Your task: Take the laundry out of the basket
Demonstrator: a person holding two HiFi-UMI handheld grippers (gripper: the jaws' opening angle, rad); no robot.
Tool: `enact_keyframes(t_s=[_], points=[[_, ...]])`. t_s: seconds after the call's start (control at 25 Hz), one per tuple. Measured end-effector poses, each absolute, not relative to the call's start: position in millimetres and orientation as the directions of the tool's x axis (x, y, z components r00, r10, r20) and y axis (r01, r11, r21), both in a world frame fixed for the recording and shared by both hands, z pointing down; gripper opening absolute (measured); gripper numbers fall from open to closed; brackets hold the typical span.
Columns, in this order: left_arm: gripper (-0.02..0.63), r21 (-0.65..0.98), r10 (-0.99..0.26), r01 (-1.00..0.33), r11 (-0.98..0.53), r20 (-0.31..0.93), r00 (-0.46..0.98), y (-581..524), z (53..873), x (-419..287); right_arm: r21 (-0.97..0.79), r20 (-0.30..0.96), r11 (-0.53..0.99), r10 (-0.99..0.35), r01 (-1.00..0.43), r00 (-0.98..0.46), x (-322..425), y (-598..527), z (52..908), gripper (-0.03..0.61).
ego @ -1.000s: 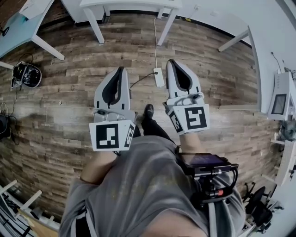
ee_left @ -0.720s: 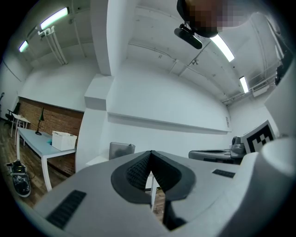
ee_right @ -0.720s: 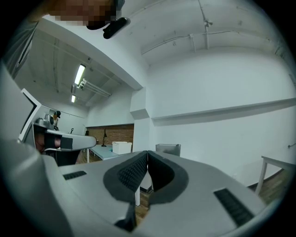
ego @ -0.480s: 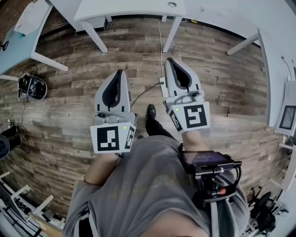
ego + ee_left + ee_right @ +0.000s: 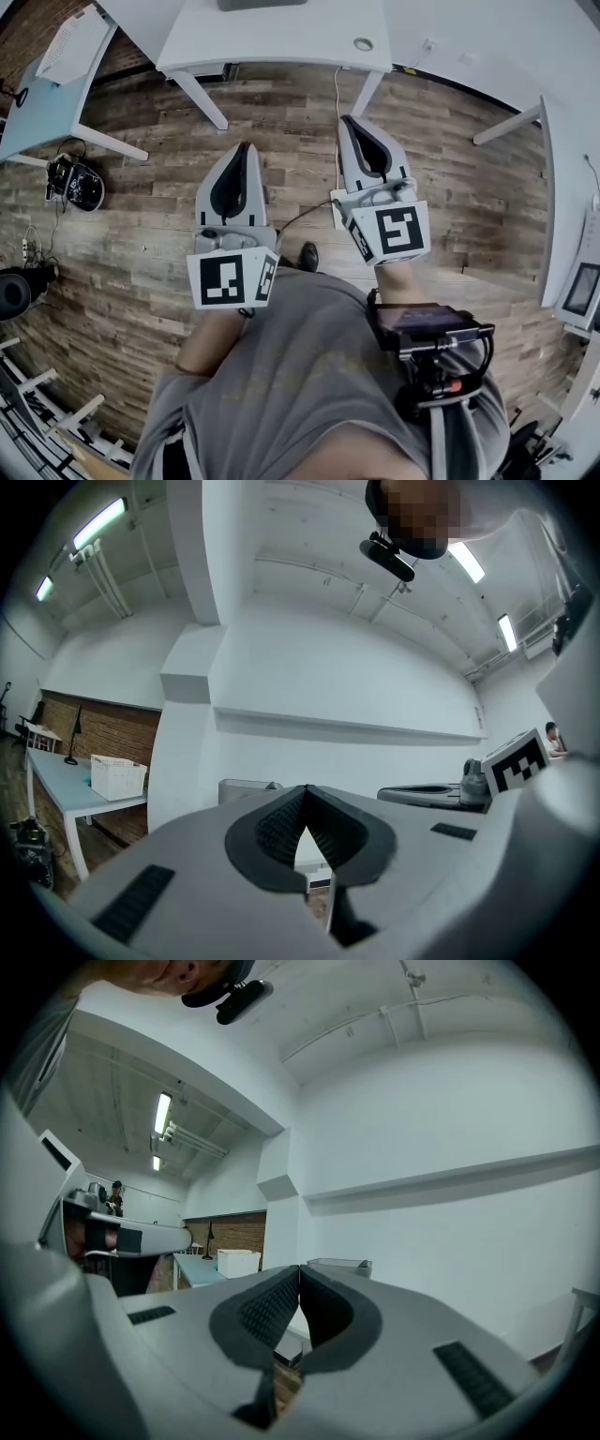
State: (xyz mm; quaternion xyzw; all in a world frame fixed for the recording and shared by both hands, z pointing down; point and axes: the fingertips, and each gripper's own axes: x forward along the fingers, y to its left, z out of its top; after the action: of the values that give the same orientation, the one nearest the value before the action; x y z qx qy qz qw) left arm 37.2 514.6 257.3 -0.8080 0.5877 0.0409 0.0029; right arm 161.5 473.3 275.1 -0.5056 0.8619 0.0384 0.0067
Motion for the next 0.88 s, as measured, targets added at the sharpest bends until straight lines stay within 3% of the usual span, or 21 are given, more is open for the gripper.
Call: enact_keyframes(t_s=[0.56, 0.88], points=[[0.008, 0.064, -0.947, -0.946, -0.317, -0.066, 0.313, 399.3, 274.5, 6.7, 0.067, -0.008, 0.477, -0.878, -0.876, -0.479, 130.6, 365.6, 296.7, 0.009], [0.008, 0.077, -0.941, -0.938, -0.337, -0.042, 0.335, 296.4, 275.6, -46.3, 0.057, 0.013, 0.453, -0.892, -0.89, -0.453, 81.4, 259.6, 299.3, 0.009]])
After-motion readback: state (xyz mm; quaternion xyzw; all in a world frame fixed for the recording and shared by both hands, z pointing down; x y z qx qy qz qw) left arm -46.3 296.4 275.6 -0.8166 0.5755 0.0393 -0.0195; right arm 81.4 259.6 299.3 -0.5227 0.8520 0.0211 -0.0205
